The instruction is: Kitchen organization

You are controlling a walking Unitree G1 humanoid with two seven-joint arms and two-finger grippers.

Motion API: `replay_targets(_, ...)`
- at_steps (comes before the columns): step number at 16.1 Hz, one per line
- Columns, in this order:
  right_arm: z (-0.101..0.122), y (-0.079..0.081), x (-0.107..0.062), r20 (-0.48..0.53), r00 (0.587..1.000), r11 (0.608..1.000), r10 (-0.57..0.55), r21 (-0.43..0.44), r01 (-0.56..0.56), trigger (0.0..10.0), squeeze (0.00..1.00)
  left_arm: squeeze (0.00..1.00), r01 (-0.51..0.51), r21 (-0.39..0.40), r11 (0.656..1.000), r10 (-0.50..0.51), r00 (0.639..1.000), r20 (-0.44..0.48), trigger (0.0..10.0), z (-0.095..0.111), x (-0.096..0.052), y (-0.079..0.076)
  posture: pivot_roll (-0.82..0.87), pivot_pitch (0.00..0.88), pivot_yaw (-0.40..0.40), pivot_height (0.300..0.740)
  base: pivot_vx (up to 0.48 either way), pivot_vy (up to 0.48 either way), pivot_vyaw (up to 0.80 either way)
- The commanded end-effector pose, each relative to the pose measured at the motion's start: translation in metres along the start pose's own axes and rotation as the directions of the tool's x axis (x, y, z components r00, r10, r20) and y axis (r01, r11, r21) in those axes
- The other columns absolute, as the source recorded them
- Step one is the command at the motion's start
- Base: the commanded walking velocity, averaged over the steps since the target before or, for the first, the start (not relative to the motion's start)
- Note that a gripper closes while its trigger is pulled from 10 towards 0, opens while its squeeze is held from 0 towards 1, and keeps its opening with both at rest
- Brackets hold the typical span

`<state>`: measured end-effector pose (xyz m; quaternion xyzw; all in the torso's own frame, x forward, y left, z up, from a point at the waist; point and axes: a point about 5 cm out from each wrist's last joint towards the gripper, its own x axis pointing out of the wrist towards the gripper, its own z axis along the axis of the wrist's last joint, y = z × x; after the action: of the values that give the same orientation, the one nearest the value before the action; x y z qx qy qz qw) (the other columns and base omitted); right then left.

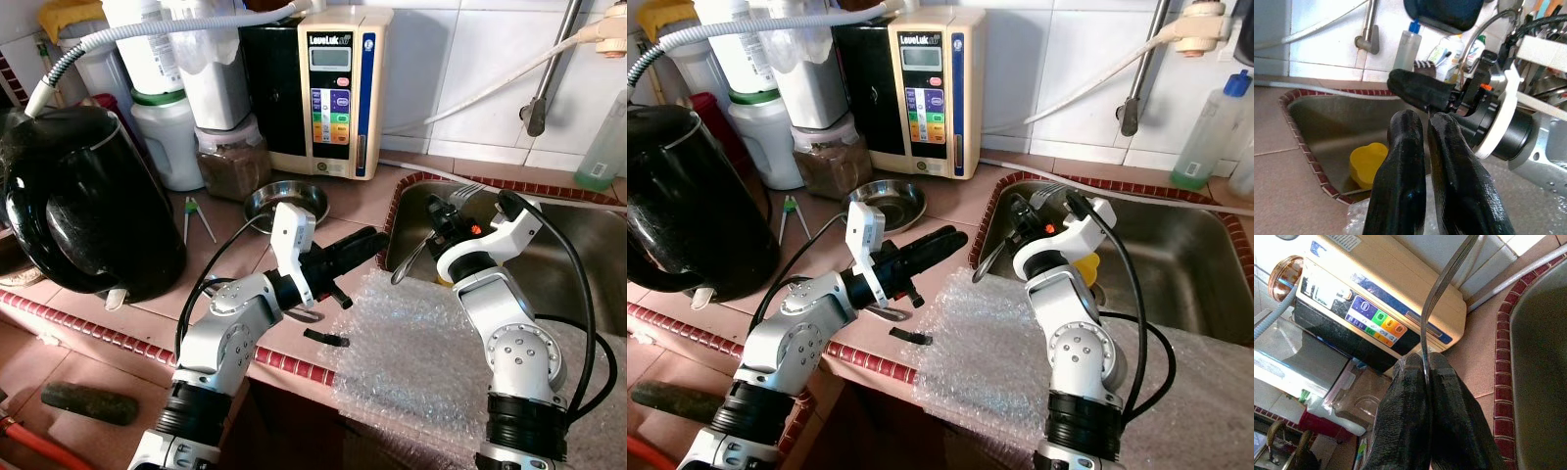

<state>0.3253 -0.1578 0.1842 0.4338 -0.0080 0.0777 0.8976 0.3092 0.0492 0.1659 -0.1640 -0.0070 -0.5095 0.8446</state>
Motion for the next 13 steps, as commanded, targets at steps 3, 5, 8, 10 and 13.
replay_targets(3,0.004,0.002,0.001,0.026,1.0,0.998,-0.003,-0.068,0.005,0.0,0.0,1.0,-0.014,0.035,0.999,0.015,1.0,-0.02,10.0,0.001,-0.001,0.004,-0.04,0.0,0.087,0.74,0.0,0.0,0.0)
replay_targets(5,0.011,0.0,0.0,0.064,0.998,0.99,-0.024,-0.135,0.033,0.0,0.0,1.0,-0.015,0.059,0.998,0.017,0.999,-0.045,10.0,-0.003,-0.003,0.005,-0.03,0.0,0.088,0.74,0.0,0.0,0.0)
replay_targets(8,0.031,-0.016,-0.006,0.154,0.98,0.935,-0.127,-0.312,0.17,0.0,0.0,1.0,-0.009,0.116,0.993,0.019,0.996,-0.088,10.0,-0.009,-0.007,0.008,-0.04,0.0,0.089,0.74,0.0,0.0,0.0)
replay_targets(10,0.041,-0.036,-0.014,0.205,0.951,0.885,-0.232,-0.361,0.294,0.0,0.0,1.0,-0.019,0.148,0.989,0.035,0.994,-0.104,10.0,-0.011,-0.009,0.012,-0.04,0.0,0.091,0.74,0.0,0.0,0.0)
replay_targets(13,0.044,-0.065,-0.026,0.234,0.897,0.804,-0.375,-0.399,0.44,0.0,0.0,1.0,-0.009,0.181,0.983,0.031,0.993,-0.118,10.0,-0.013,-0.009,0.013,-0.04,0.0,0.093,0.74,0.0,0.0,0.0)
